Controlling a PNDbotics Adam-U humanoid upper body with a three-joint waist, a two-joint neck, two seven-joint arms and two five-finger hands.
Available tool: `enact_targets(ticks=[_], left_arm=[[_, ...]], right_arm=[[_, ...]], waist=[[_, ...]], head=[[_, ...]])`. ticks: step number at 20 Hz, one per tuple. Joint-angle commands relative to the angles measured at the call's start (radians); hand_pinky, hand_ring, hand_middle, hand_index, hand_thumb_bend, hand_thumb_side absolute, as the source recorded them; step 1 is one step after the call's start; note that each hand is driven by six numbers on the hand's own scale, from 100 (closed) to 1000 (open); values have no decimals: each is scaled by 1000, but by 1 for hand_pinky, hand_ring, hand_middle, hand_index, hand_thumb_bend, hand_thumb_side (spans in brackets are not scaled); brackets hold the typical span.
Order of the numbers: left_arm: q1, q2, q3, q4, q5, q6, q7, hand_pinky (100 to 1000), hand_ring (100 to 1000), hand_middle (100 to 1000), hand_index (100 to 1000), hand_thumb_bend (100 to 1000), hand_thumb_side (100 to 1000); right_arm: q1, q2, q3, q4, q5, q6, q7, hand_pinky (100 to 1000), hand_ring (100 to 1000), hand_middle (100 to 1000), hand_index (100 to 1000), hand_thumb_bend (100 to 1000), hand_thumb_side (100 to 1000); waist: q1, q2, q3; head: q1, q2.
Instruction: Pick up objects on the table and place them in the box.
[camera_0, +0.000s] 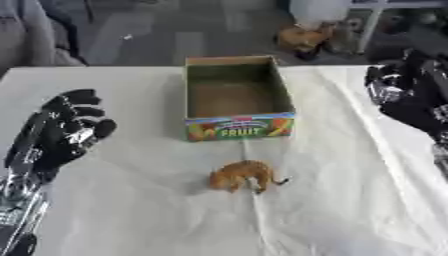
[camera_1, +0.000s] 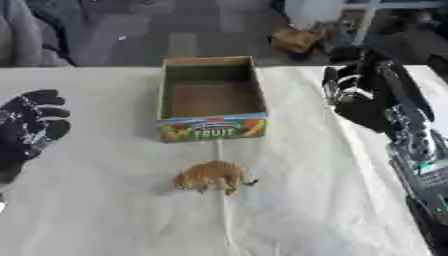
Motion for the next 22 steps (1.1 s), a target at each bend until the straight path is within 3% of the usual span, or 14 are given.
enact_targets(ticks=[1, 4, 7, 10, 13, 16, 19, 21, 22], left_arm=[[-8, 12, -3, -10, -1, -3, -2, 606, 669, 671, 774, 858, 391], [-6, 10, -4, -9, -4, -3, -4, 606, 669, 671, 773, 864, 386], [-5, 9, -6, -9, -7, -5, -8, 605, 669, 671, 769, 869, 366], [-5, 8, -7, -10, -8, -8, -13, 604, 667, 669, 759, 881, 370], [-5, 7, -7, -10, -9, -10, -16, 604, 667, 669, 758, 873, 373], [-4, 7, -7, -10, -9, -11, -20, 607, 669, 671, 761, 858, 377], [-4, 7, -8, -10, -8, -12, -25, 608, 678, 671, 763, 850, 379], [-4, 6, -9, -10, -8, -13, -28, 609, 684, 672, 765, 847, 380], [-4, 6, -9, -10, -9, -14, -29, 609, 684, 672, 766, 846, 380]], right_arm=[[-13, -25, 8, -9, 17, -7, 13, 632, 719, 763, 833, 128, 304], [-10, -28, 13, -4, 57, -21, 59, 627, 706, 754, 825, 113, 284], [-11, -25, 1, -1, 72, -28, 80, 594, 618, 664, 759, 100, 198], [-13, -26, -4, 0, 81, -28, 71, 528, 515, 543, 627, 100, 106], [-14, -25, -6, 0, 85, -22, 38, 426, 403, 423, 479, 100, 100], [-14, -25, -3, 0, 89, -14, 16, 385, 358, 372, 424, 100, 100], [-15, -27, 0, -2, 91, -12, 13, 393, 367, 381, 439, 100, 100], [-16, -29, 2, -5, 95, -15, 21, 460, 467, 481, 559, 100, 100], [-17, -30, 3, -6, 97, -18, 28, 460, 467, 482, 560, 100, 100]], waist=[[1, -14, 2], [1, -15, 1], [1, -15, 0], [0, -15, 0], [-1, -16, 0], [-2, -16, 0], [-3, -17, 1], [-3, -17, 2], [-3, -17, 2]], head=[[3, -10], [5, -11], [6, -11], [6, -11], [6, -14], [6, -15], [6, -16], [5, -16], [5, -16]])
